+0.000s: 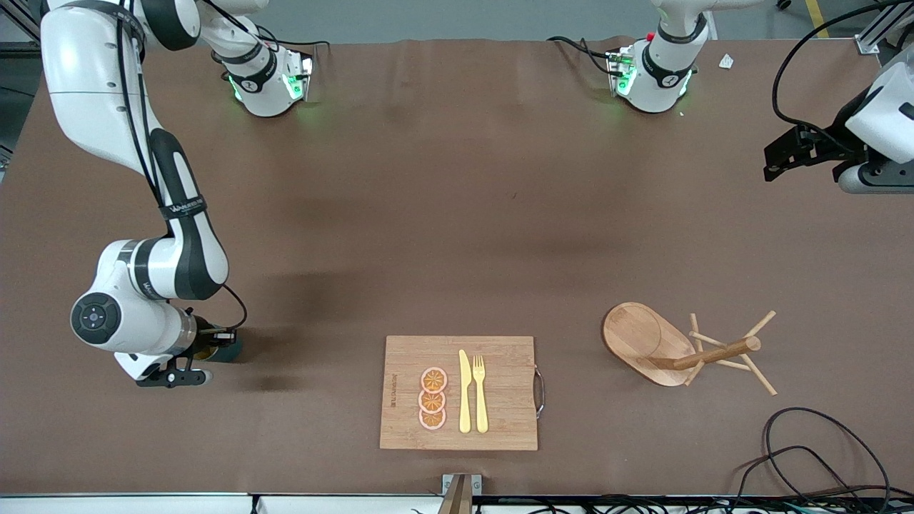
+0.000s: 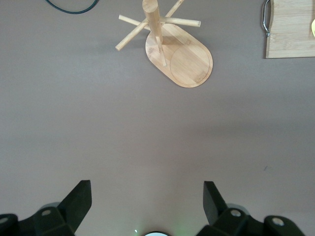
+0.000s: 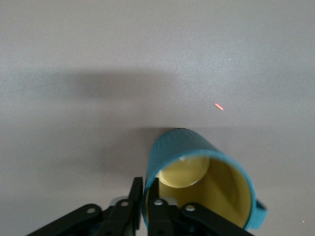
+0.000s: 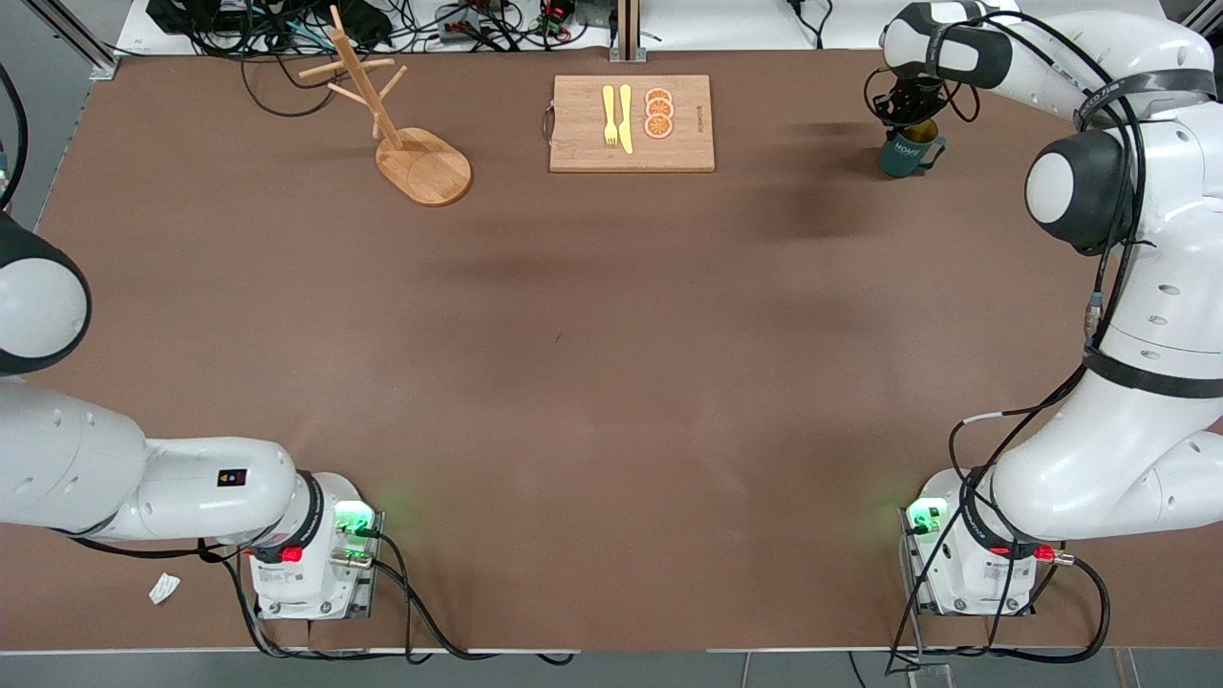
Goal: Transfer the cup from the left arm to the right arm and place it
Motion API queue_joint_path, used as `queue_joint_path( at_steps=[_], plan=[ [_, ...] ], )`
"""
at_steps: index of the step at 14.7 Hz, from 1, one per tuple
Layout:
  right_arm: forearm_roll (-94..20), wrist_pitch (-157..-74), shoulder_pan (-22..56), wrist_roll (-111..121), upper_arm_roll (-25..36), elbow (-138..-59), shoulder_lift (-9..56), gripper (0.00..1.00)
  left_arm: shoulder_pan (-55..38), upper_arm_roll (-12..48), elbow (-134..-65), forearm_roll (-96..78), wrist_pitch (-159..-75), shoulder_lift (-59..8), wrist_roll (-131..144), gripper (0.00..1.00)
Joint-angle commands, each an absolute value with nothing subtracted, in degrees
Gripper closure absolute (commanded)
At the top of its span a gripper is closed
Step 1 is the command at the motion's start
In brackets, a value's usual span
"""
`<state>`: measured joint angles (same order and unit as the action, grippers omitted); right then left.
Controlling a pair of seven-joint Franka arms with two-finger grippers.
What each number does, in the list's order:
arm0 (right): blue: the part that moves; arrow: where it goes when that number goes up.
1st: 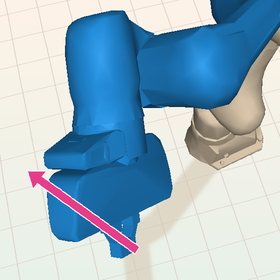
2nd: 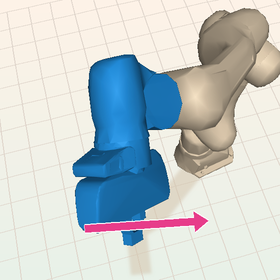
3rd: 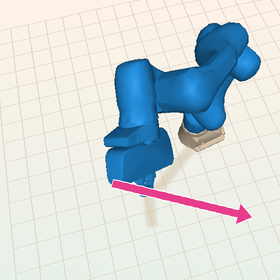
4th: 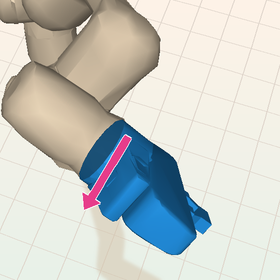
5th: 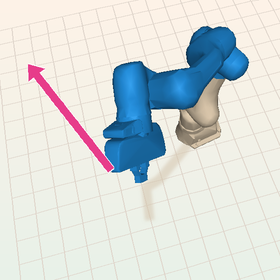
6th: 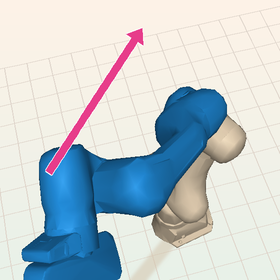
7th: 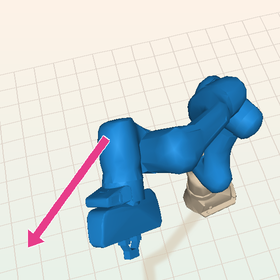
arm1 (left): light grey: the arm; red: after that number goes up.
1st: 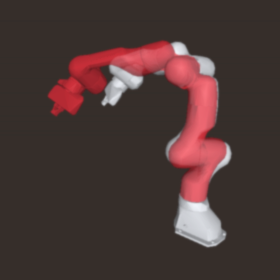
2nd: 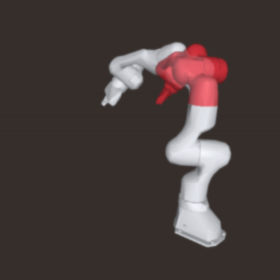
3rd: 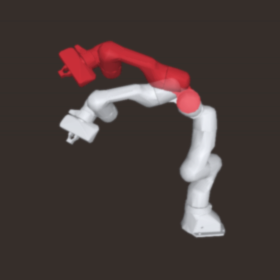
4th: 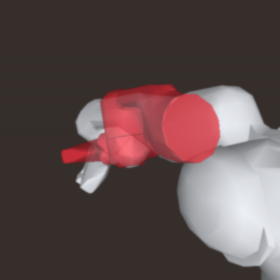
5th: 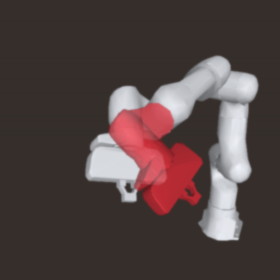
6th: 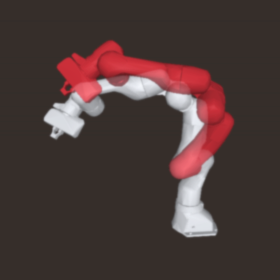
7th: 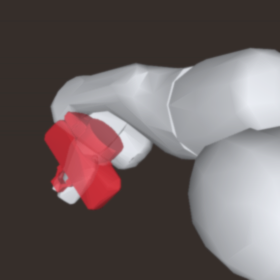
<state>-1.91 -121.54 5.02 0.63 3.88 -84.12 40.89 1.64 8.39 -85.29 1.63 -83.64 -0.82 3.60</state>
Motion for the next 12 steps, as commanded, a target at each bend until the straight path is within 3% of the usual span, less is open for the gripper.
queue_joint_path(
  at_steps=[1,2,7,12],
  plan=[
    [-1.1,-121.7,4.7,0.3,3.3,-84.3,38.8,0.26,2.4,8.8,-86.1,1.8,-82.8,0.4,2.6,0.0],
    [-1.2,-121.4,4.4,0.7,3.2,-83.9,37.7,0.0,2.4,8.8,-86.0,1.8,-82.7,0.4,2.6,0.0],
    [-1.0,-120.2,4.6,0.9,3.2,-83.9,28.9,0.0,2.5,10.6,-86.0,2.9,-82.7,0.4,3.6,0.0],
    [-1.2,-110.7,2.8,-0.4,3.3,-83.8,19.8,0.0,2.5,10.6,-86.7,2.8,-82.7,1.4,3.8,0.0]
  ],
)
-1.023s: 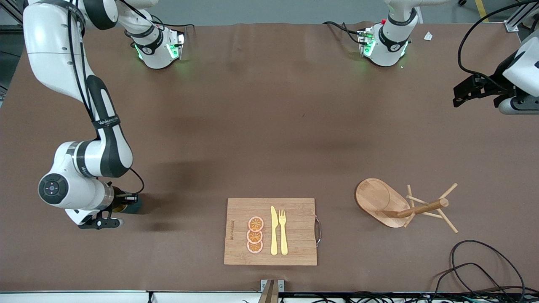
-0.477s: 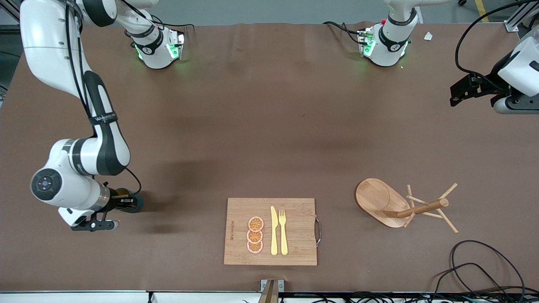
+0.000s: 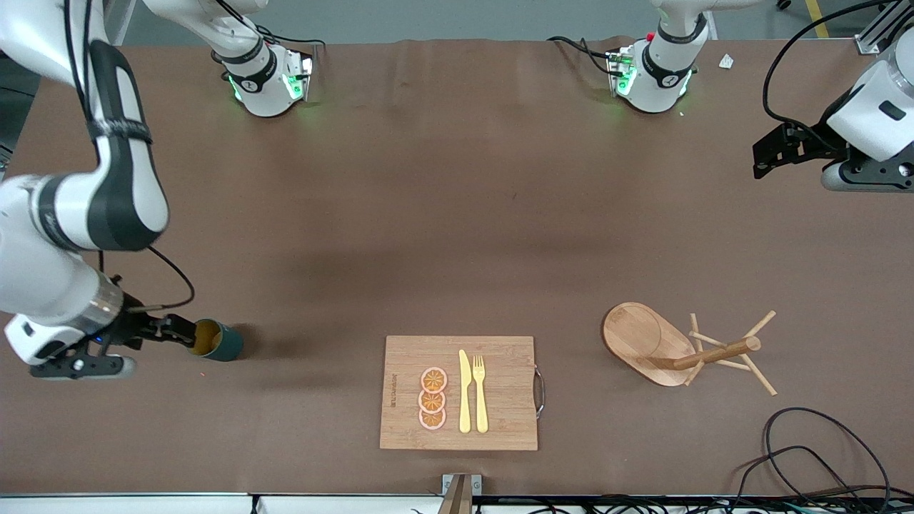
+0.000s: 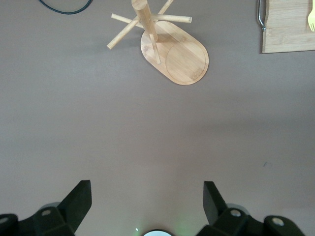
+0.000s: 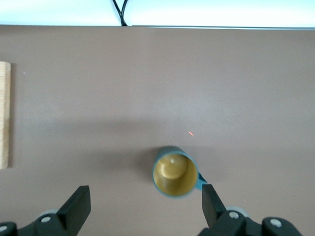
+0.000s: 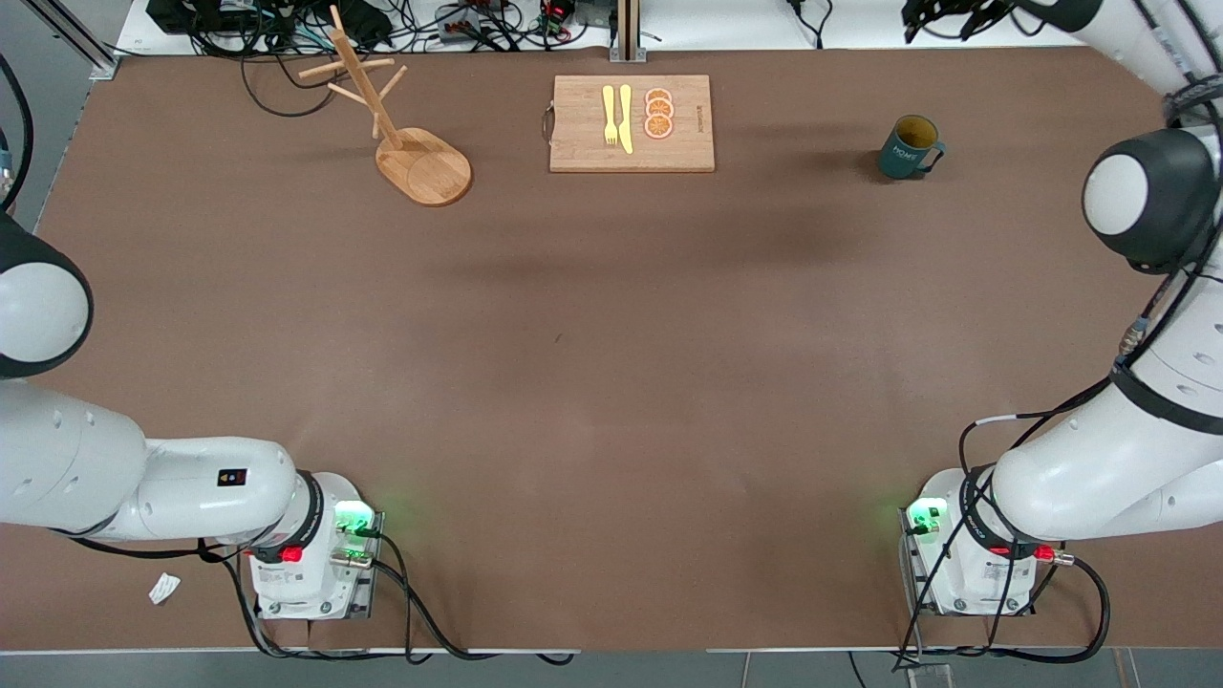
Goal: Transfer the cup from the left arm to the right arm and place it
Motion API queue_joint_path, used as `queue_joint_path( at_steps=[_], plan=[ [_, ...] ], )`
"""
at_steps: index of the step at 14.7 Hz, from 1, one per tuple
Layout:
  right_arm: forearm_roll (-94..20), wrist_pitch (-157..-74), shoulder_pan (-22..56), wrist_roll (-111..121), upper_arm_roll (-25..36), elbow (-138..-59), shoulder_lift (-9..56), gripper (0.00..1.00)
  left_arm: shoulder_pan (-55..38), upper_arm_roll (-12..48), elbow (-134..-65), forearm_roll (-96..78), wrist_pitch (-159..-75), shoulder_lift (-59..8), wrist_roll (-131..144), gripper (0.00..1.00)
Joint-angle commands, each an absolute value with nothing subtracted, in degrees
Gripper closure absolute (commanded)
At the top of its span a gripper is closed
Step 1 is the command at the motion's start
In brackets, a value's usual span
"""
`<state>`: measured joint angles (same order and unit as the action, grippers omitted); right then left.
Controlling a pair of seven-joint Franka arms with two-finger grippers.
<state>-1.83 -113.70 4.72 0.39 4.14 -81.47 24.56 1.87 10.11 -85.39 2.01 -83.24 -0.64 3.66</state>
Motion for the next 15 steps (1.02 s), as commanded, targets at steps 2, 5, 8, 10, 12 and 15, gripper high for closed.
queue_joint_path(
  at_steps=[2,5,8,10,12,15],
  plan=[
    [-1.0,-105.8,2.8,-3.7,3.3,-83.9,15.2,0.0,2.5,10.6,-87.9,2.5,-83.3,2.1,4.0,0.0],
    [-0.9,-101.1,2.7,-7.4,3.3,-85.0,9.4,0.0,2.6,10.6,-89.9,2.2,-83.7,3.9,5.4,0.0],
    [-0.9,-100.8,2.2,-7.4,3.3,-88.7,4.1,0.0,2.6,10.6,-91.4,2.1,-84.7,4.7,5.4,0.0],
    [-1.0,-101.2,2.0,-7.5,3.3,-92.8,0.4,0.0,2.6,10.6,-91.1,2.2,-84.7,4.7,5.4,0.0],
    [-0.9,-101.3,2.1,-7.4,3.3,-96.4,-3.1,0.0,2.6,10.6,-91.0,2.2,-84.7,4.5,4.5,0.0],
    [-0.7,-99.2,2.2,-5.5,3.2,-97.6,-4.9,0.0,2.6,10.6,-90.3,2.2,-84.6,4.3,4.0,0.0]
  ],
)
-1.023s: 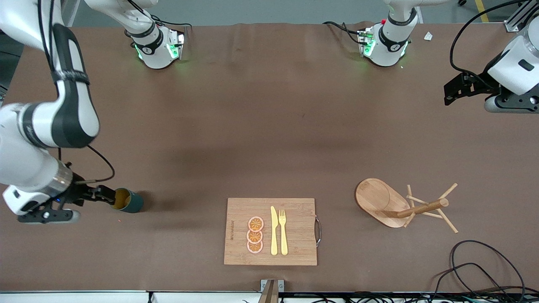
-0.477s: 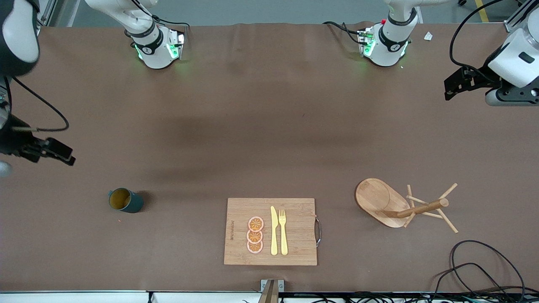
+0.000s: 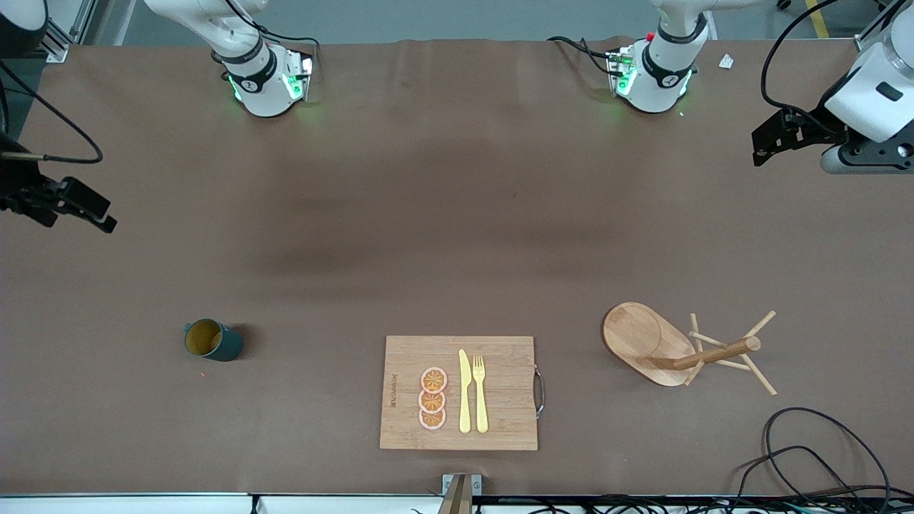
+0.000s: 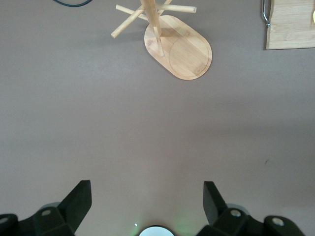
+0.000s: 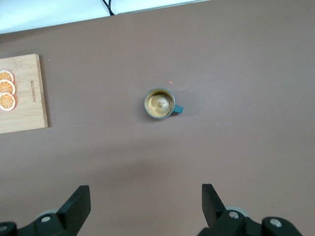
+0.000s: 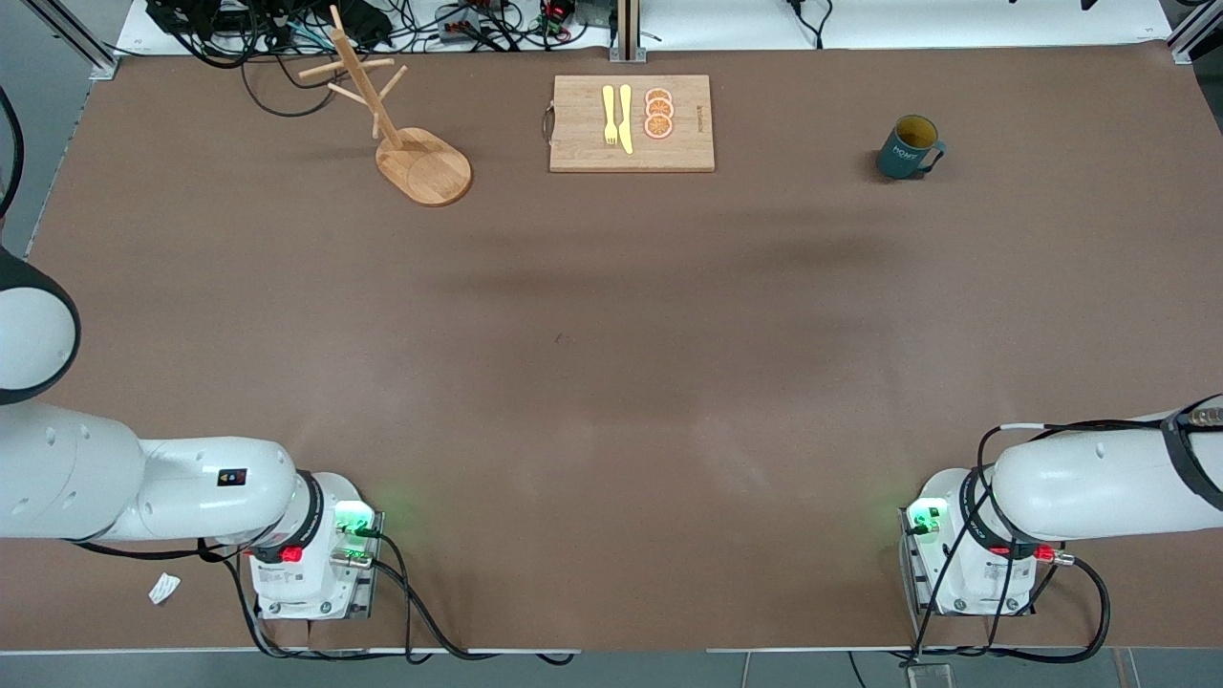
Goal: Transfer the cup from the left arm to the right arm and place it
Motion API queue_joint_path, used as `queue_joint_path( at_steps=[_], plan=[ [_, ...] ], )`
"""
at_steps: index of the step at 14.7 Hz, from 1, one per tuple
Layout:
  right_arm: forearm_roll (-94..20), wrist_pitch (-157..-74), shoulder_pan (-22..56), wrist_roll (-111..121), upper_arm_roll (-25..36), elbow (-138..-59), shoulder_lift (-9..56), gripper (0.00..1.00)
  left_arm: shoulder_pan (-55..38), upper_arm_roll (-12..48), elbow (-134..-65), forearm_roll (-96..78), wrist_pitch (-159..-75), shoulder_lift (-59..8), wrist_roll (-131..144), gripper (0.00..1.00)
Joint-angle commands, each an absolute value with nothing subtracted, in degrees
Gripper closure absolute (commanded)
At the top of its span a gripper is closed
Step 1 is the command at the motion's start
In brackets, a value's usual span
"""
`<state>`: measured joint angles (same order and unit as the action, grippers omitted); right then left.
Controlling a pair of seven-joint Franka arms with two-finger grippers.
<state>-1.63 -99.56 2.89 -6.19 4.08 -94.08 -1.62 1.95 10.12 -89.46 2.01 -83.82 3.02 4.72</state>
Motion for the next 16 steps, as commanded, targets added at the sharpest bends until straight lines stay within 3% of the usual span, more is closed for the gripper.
queue_joint_path(
  at_steps=[1,7,16],
  plan=[
    [1.4,-98.8,2.5,-4.8,2.9,-97.0,-4.7,0.0,2.5,10.6,-89.4,2.3,-84.5,4.0,4.1,0.0],
    [2.8,-98.1,1.8,-3.3,3.3,-88.1,-2.2,0.0,2.5,10.6,-88.5,2.1,-84.3,3.1,4.4,0.0],
    [2.4,-93.0,2.5,-3.1,2.8,-88.0,-2.5,0.0,2.5,10.6,-88.6,2.1,-84.2,3.0,4.4,0.0]
  ],
)
